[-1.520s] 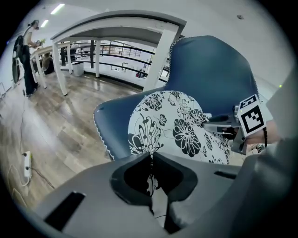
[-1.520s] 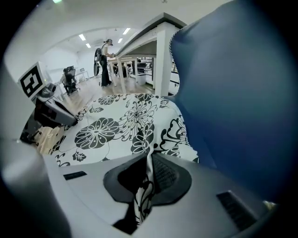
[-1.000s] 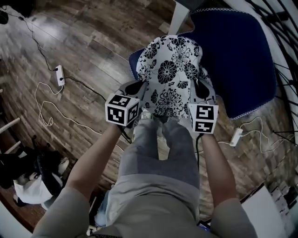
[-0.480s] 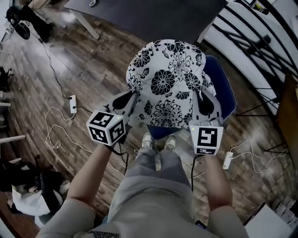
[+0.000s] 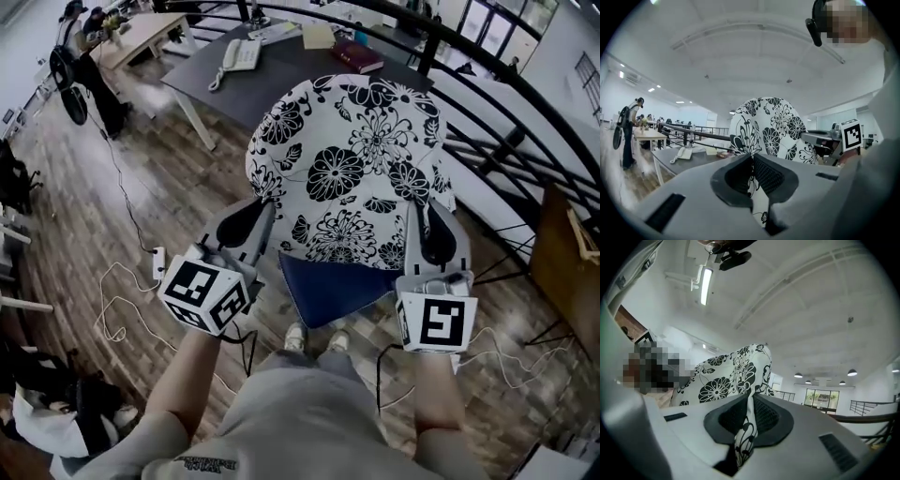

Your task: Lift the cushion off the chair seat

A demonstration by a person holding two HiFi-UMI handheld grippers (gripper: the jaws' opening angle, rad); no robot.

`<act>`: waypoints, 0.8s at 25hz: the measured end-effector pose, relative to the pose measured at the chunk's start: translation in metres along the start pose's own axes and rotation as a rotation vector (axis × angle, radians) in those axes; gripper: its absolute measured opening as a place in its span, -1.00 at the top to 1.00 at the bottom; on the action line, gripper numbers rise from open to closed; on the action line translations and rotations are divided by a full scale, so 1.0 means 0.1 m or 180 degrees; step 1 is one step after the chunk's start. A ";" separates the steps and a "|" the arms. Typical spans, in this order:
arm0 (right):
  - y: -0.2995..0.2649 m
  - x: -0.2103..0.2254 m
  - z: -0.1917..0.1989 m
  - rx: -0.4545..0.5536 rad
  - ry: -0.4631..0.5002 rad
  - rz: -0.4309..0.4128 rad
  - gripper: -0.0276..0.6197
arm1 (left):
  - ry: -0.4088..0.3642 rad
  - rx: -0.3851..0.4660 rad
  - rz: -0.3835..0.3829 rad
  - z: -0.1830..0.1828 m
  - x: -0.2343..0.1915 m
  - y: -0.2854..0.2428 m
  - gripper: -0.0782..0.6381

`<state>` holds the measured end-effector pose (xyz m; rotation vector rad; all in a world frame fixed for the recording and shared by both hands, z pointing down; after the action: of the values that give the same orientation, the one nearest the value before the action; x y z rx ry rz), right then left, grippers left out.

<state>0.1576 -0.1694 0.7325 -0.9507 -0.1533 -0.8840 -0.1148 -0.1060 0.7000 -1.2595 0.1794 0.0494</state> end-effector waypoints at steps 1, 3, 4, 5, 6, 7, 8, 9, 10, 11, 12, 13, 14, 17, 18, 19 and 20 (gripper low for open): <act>-0.05 0.06 0.01 0.0000 0.0042 0.0007 0.85 | 0.0017 0.0040 -0.0002 0.00 0.00 -0.08 0.73; 0.00 -0.01 -0.08 0.0091 0.0111 0.0068 0.84 | -0.0068 0.0188 0.0015 -0.04 0.00 0.00 0.73; 0.06 -0.08 -0.15 0.0151 0.0146 0.0102 0.85 | -0.0132 0.0281 0.0025 -0.07 0.01 0.08 0.73; 0.13 -0.14 -0.21 0.0209 0.0184 0.0130 0.85 | -0.0175 0.0383 0.0034 -0.09 0.02 0.16 0.73; 0.19 -0.19 -0.25 0.0267 0.0223 0.0149 0.85 | -0.0189 0.0487 0.0040 -0.10 0.03 0.22 0.73; 0.23 -0.23 -0.27 0.0323 0.0256 0.0161 0.84 | -0.0186 0.0588 0.0038 -0.10 0.03 0.25 0.73; 0.27 -0.27 -0.28 0.0375 0.0286 0.0173 0.84 | -0.0184 0.0676 0.0029 -0.10 0.03 0.28 0.73; 0.29 -0.30 -0.29 0.0417 0.0316 0.0190 0.84 | -0.0200 0.0745 0.0021 -0.11 0.03 0.29 0.73; 0.30 -0.33 -0.30 0.0446 0.0348 0.0211 0.84 | -0.0232 0.0794 0.0018 -0.11 0.04 0.29 0.73; 0.32 -0.36 -0.30 0.0464 0.0377 0.0235 0.84 | -0.0263 0.0832 0.0019 -0.10 0.05 0.29 0.73; 0.33 -0.39 -0.31 0.0475 0.0398 0.0257 0.84 | -0.0288 0.0878 0.0018 -0.10 0.06 0.30 0.73; 0.34 -0.42 -0.32 0.0482 0.0405 0.0272 0.84 | -0.0318 0.0942 0.0003 -0.10 0.06 0.31 0.73; 0.34 -0.43 -0.32 0.0484 0.0400 0.0281 0.84 | -0.0360 0.1014 -0.0032 -0.10 0.06 0.32 0.73; 0.32 -0.44 -0.30 0.0445 0.0350 0.0295 0.84 | -0.0438 0.1100 -0.0092 -0.10 0.08 0.34 0.73; 0.31 -0.42 -0.30 0.0417 0.0334 0.0297 0.84 | -0.0443 0.1066 -0.0072 -0.10 0.07 0.35 0.73; 0.30 -0.41 -0.30 0.0378 0.0318 0.0298 0.84 | -0.0450 0.1016 -0.0047 -0.10 0.06 0.34 0.73; 0.29 -0.39 -0.30 0.0329 0.0297 0.0299 0.84 | -0.0456 0.0959 -0.0027 -0.10 0.05 0.34 0.73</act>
<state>0.1458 -0.1609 0.6773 -0.8126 -0.0730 -0.8244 -0.1154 -0.1057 0.6646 -0.9521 0.0545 0.1014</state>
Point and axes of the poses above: the fingertips, and each gripper's own axes: y backward along the fingers, x to its right, z out of its underside, the point moved 9 cm from there along y, backward along the fingers, and after that the axes turned 12 degrees about -z, right-handed, at the moved point
